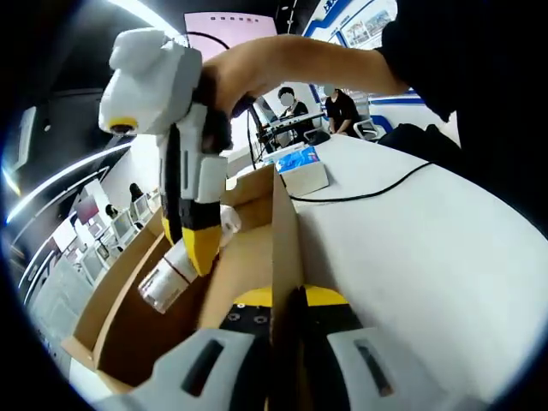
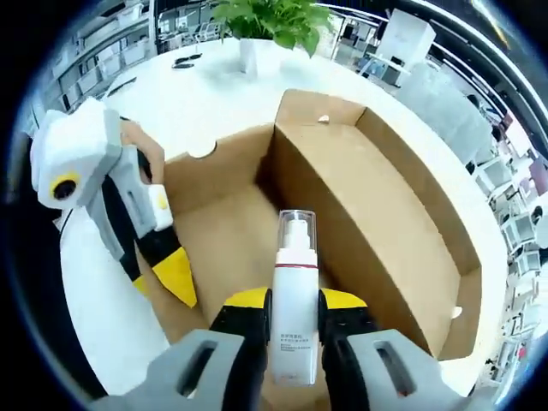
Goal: Operate the shoe box by opening the lid, removing the specified soft item, and placing it in the target area until the item is outside and the box remains undamaged.
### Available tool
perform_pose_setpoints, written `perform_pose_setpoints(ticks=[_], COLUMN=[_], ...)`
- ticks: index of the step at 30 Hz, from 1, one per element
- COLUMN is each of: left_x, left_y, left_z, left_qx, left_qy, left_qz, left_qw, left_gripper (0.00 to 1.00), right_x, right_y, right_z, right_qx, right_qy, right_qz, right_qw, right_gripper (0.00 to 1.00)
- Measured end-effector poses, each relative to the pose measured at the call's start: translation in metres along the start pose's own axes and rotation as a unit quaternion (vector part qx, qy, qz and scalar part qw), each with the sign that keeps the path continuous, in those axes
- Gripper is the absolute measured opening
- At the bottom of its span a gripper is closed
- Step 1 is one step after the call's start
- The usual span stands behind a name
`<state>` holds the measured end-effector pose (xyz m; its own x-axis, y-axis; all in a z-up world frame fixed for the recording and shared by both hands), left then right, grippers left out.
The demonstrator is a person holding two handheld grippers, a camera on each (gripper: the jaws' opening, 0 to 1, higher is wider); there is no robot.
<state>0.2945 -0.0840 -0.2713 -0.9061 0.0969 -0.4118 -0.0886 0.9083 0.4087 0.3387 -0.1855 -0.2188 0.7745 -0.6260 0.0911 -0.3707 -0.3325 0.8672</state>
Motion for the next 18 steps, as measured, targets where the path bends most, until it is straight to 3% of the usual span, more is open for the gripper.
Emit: perform_pose_setpoints(ticks=[9,18], left_x=[0.001,-0.008], left_y=[0.0,-0.002], left_z=[0.0,0.003], left_qx=[0.0,-0.001], left_qy=[0.0,0.003], left_qz=[0.0,-0.001], left_qw=[1.0,1.0], left_gripper=[0.08,0.08], right_x=[-0.003,-0.014], right_y=[0.048,0.092], right_z=[-0.013,-0.005], right_qx=[0.052,0.082], right_qy=[-0.004,-0.011], right_qz=[0.04,0.079], right_qw=[0.9978,0.9935], right_gripper=[0.2,0.2])
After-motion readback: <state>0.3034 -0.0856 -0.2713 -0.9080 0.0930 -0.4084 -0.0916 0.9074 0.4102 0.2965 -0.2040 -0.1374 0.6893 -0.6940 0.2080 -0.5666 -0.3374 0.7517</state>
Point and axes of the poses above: the point that each gripper's makers call its tool centre point, and the gripper's own axes: y roughly backward along the fingers, x roughly to its right, z roughly out of its underside, the point moved 6 cm from there along y, roughly backward along the fingers, and after that the axes turned 7 degrees about -z, right-handed, at the moved point
